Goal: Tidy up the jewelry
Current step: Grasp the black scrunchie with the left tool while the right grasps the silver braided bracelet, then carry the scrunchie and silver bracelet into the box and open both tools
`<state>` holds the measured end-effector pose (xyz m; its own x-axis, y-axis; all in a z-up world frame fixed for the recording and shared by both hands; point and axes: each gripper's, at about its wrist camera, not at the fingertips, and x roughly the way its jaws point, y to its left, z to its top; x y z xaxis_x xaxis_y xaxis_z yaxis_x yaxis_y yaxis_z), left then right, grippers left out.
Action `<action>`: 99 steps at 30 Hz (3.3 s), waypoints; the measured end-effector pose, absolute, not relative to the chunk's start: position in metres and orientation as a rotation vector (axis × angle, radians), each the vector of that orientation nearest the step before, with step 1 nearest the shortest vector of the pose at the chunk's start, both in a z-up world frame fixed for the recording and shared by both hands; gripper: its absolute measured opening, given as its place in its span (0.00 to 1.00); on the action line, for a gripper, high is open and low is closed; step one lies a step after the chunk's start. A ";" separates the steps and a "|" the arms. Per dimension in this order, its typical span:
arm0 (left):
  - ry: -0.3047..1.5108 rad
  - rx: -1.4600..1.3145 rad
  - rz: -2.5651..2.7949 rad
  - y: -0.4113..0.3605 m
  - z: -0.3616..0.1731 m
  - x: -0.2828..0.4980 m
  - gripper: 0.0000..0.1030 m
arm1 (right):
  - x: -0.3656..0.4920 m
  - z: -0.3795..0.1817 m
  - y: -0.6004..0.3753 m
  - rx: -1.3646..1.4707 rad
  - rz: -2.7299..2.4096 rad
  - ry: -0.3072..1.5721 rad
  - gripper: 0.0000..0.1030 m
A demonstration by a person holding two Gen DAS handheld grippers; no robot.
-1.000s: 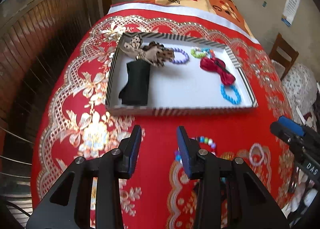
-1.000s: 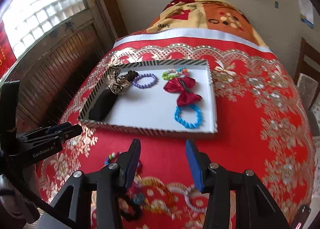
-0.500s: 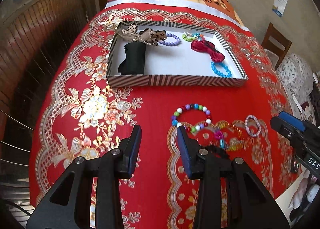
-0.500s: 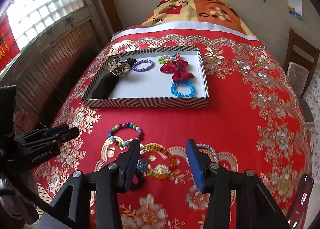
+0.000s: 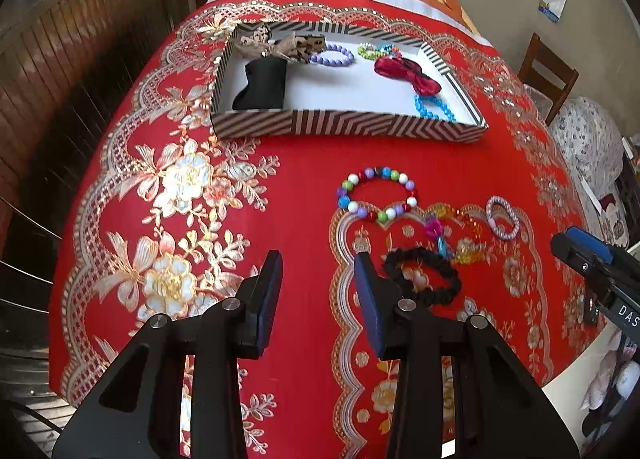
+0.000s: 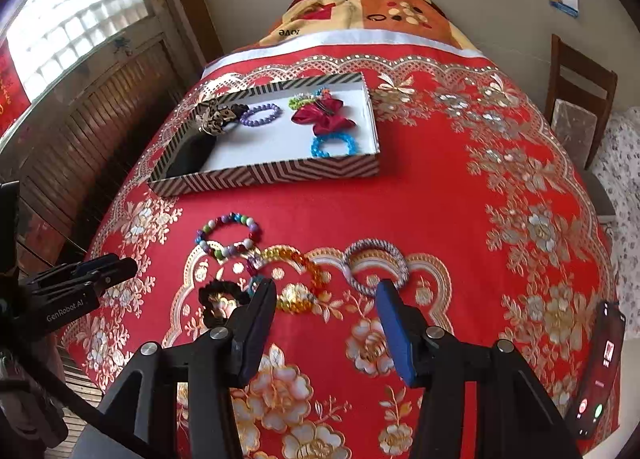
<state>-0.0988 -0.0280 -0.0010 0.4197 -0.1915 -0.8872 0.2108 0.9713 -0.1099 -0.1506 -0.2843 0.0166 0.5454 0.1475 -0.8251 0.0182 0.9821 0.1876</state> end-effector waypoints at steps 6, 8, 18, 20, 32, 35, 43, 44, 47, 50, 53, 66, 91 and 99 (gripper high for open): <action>1.112 0.028 -0.260 -0.033 -0.002 -0.108 0.35 | -0.161 0.016 -0.284 0.184 0.079 0.992 0.48; 1.112 0.029 -0.264 -0.034 -0.002 -0.112 0.35 | -0.164 0.016 -0.284 0.182 0.078 0.993 0.48; 1.133 0.014 -0.286 -0.040 -0.007 -0.118 0.35 | -0.173 0.006 -0.293 0.193 0.069 1.009 0.49; 1.144 -0.004 -0.308 -0.041 -0.010 -0.118 0.38 | -0.174 0.002 -0.297 0.201 0.062 1.016 0.49; 1.233 -0.048 -0.371 -0.067 -0.034 -0.104 0.44 | -0.152 -0.019 -0.322 0.210 0.032 1.015 0.49; 1.247 -0.032 -0.359 -0.074 -0.042 -0.097 0.44 | -0.137 -0.027 -0.326 0.192 0.032 1.018 0.49; 1.259 0.022 -0.331 -0.085 -0.055 -0.088 0.44 | -0.106 -0.052 -0.330 0.122 0.016 1.058 0.41; 1.260 0.027 -0.330 -0.086 -0.056 -0.087 0.44 | -0.105 -0.054 -0.329 0.111 0.015 1.061 0.38; 1.262 0.032 -0.321 -0.086 -0.058 -0.085 0.44 | -0.102 -0.059 -0.325 0.092 0.015 1.062 0.32; 1.254 0.040 -0.322 -0.088 -0.059 -0.084 0.44 | -0.100 -0.064 -0.319 0.060 0.014 1.065 0.22; 1.243 0.060 -0.323 -0.092 -0.060 -0.085 0.43 | -0.099 -0.065 -0.314 0.030 0.027 1.055 0.10; 1.201 0.047 -0.378 -0.084 -0.042 -0.085 0.06 | -0.106 -0.035 -0.312 0.058 0.071 1.007 0.07; 1.052 -0.047 -0.287 -0.056 0.039 0.021 0.06 | -0.023 0.030 -0.269 0.026 0.220 0.921 0.07; 1.087 -0.070 -0.240 -0.070 0.021 0.073 0.06 | 0.039 0.014 -0.256 0.011 0.271 0.971 0.07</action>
<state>0.0729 -0.0698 0.0215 0.4424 -0.2278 -0.8674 0.1592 0.9718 -0.1740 0.0389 -0.2556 0.0142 0.5336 0.2324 -0.8132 -0.2230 0.9661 0.1298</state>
